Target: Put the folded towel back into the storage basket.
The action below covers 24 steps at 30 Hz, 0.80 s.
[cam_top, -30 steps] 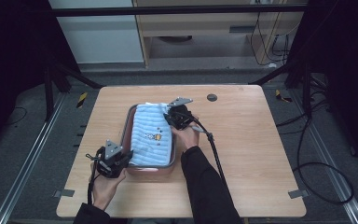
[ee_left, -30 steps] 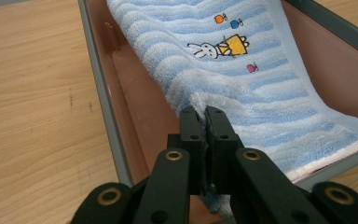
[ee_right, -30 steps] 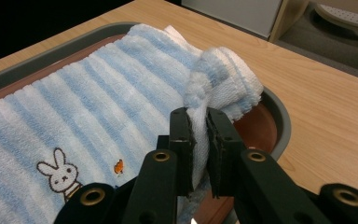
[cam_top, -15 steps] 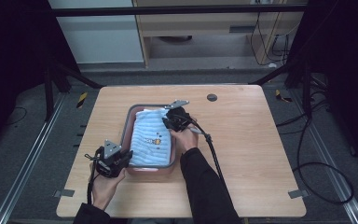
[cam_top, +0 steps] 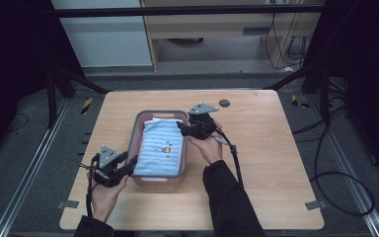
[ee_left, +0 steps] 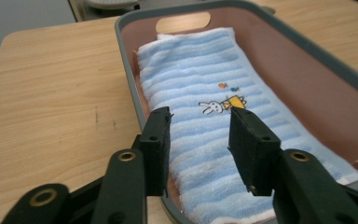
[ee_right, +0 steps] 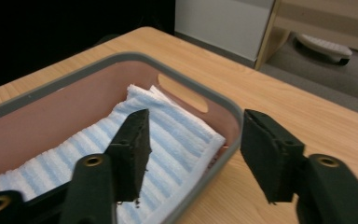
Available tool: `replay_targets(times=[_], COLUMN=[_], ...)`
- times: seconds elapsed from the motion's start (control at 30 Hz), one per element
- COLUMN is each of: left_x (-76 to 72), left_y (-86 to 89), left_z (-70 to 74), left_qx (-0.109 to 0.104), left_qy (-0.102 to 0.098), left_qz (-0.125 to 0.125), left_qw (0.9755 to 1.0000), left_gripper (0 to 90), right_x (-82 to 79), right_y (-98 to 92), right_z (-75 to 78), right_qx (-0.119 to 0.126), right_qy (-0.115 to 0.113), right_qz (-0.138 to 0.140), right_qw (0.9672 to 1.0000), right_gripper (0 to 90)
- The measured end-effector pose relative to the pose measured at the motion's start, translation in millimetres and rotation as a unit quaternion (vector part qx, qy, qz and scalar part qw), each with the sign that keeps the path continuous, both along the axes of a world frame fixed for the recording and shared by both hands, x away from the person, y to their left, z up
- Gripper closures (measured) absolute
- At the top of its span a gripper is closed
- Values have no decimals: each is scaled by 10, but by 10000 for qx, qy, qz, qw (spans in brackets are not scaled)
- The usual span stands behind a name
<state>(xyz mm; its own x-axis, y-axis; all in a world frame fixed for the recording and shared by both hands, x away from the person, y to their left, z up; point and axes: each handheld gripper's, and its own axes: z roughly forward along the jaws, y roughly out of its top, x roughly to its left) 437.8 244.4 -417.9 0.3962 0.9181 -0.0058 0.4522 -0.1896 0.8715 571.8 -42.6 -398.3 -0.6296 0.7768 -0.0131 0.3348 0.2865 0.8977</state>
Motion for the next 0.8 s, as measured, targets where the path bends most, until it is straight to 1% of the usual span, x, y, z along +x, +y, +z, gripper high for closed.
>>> replay_targets(times=[0.07, 0.13, 0.17, 0.23, 0.3, 0.37, 0.57, 0.63, 0.7, 0.73, 0.8], left_x=[-5, -9, -10, -10, 0, 9, 11, 13, 9, 3, -14], left_y=[32, 68, 84, 115, 144, 168, 230, 257, 290, 307, 347], left_z=[21, 39, 44, 51, 45, 36, 26, 21, 21, 22, 26], left_qx=[-70, -213, -249, -246, -269, -212, -113, -106, -68, -49, -52], left_qy=[-50, -79, -88, -120, -122, -123, -180, -180, -194, -204, -195], left_qz=[-27, -121, -147, -130, -155, -171, -208, -208, -208, -195, -186], left_qw=[10000, 9997, 9995, 9995, 9994, 9996, 9996, 9996, 9996, 9996, 9996], left_gripper=[530, 497, 479, 446, 415, 381, 315, 296, 284, 282, 278], right_x=[-64, -137, -170, -242, -291, -342, -473, -514, -560, -586, -644], right_y=[-97, -227, -298, -467, -604, -765, -1243, -1384, -1513, -1574, -1690], right_z=[51, 95, 109, 118, 104, 68, -98, -148, -189, -211, -247], right_qx=[56, 84, 96, 206, 259, 277, 272, 354, 338, 312, 277], right_qy=[-65, -117, -151, -190, -182, -143, -8, 48, 96, 85, 117], right_qz=[-73, -132, -178, -295, -393, -542, -913, -1024, -1124, -1168, -1250], right_qw=[9999, 9998, 9997, 9992, 9987, 9980, 9954, 9941, 9930, 9926, 9917], right_gripper=[373, 350, 332, 308, 283, 259, 250, 244, 235, 235, 231])
